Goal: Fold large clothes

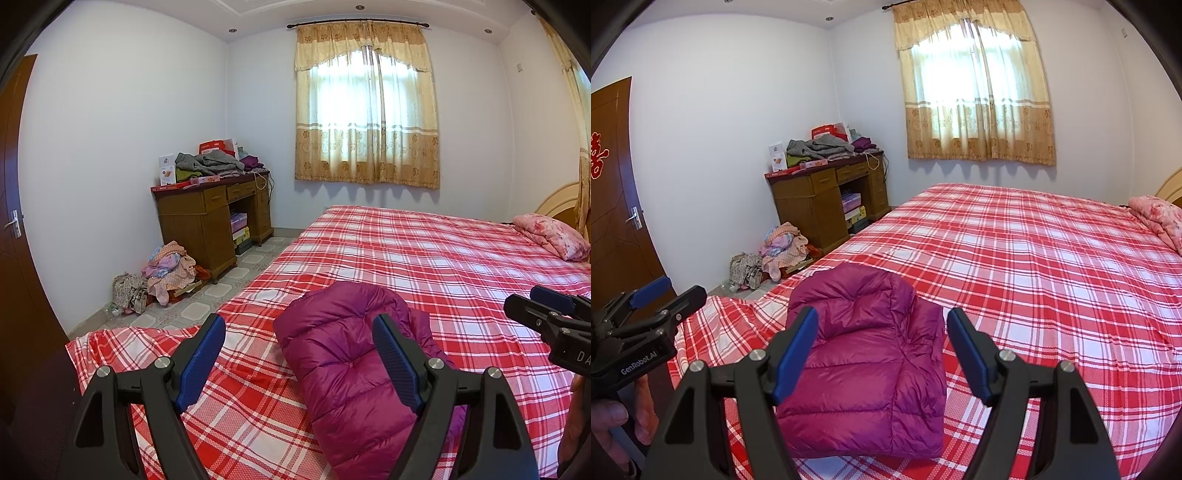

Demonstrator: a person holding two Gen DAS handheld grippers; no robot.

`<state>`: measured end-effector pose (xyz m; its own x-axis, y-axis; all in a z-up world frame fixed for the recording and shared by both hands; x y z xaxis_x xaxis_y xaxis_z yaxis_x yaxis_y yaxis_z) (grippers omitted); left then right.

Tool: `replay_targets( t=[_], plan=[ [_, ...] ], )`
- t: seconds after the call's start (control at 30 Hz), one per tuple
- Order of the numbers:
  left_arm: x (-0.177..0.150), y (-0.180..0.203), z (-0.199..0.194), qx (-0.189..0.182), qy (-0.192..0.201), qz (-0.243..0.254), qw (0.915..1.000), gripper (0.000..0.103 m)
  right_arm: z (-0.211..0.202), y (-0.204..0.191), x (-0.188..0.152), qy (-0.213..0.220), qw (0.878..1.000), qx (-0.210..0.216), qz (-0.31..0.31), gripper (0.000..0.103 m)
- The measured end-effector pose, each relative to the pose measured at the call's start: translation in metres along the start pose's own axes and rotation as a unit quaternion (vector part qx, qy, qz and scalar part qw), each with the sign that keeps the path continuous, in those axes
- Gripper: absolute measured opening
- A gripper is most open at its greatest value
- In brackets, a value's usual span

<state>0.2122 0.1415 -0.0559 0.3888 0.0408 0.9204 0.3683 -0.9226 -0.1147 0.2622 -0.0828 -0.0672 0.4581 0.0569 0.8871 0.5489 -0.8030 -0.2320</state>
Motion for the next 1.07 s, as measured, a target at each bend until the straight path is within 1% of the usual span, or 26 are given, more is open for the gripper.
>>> replay_targets(
  t=[0.27, 0.33, 0.7, 0.87, 1.07],
  plan=[
    [0.0017, -0.0017, 0.0001, -0.001, -0.003, -0.007, 1.0000, 0.082, -0.0036, -0.0026, 0.0024, 0.006, 1.000, 0.002, -0.002, 0.075],
    [0.0023, -0.0017, 0.0007, -0.009, -0.005, -0.005, 0.9999, 0.082, -0.0048, -0.0033, 0.0022, 0.007, 1.000, 0.002, -0.003, 0.075],
    [0.0011, -0.0042, 0.0058, -0.008, -0.015, -0.001, 0.9999, 0.082, -0.0054, -0.0051, 0.0027, 0.007, 1.000, 0.003, -0.004, 0.075],
    [-0.0009, -0.0023, 0.0054, -0.001, -0.011, 0.004, 0.9999, 0.082, -0.0050, -0.0047, 0.0022, 0.005, 1.000, 0.004, -0.004, 0.075],
    [-0.0018, 0.0051, 0.0029, 0.000, 0.003, 0.019, 0.9998, 0.082, -0.0038, -0.0052, 0.0018, 0.003, 1.000, 0.004, -0.004, 0.075]
  ],
)
Point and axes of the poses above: each gripper's, at about its wrist camera, not at the fingertips, and z roughly the way its jaws point, y to its right, x to its top, the point moved 4 cm from there along z, roughly the way its jaws point, and after that the axes turned 15 degrees about x, right-handed, at the moved point
